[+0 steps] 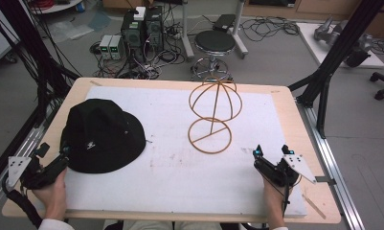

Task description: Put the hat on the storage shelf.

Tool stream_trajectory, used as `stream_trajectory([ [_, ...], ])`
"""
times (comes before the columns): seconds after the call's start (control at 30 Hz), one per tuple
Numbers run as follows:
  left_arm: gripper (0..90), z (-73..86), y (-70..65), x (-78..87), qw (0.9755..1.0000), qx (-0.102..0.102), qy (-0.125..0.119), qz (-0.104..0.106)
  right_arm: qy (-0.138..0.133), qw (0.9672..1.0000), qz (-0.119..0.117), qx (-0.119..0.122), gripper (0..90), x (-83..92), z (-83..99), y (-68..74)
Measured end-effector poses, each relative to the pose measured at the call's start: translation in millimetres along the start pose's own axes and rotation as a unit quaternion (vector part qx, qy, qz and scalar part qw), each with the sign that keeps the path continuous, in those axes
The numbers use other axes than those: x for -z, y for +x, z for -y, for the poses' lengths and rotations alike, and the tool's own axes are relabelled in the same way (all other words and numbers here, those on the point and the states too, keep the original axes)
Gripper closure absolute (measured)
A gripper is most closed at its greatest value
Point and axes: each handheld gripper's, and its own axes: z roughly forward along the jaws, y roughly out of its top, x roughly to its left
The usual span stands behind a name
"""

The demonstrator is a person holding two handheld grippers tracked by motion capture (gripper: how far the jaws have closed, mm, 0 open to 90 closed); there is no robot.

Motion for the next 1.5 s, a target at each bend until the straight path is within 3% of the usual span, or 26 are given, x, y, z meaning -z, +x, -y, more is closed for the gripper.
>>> stream_trajectory([
  [0.53,22.9,-0.2,1.7,0.6,1.0,0.002,0.001,-0.002,0.002,1.0,-0.001,-0.008,7.9,-0.7,0.4,-0.9],
  [1.1,22.8,-0.6,1.5,-0.1,1.0,0.003,0.002,0.002,0.005,1.0,0.001,0.0,7.9,-1.2,0.8,0.4],
  [1.5,22.9,-14.4,-6.6,-1.1,0.9995,0.003,-0.012,0.028,0.005,1.0,-0.002,-0.001,7.9,-2.1,1.1,0.1],
])
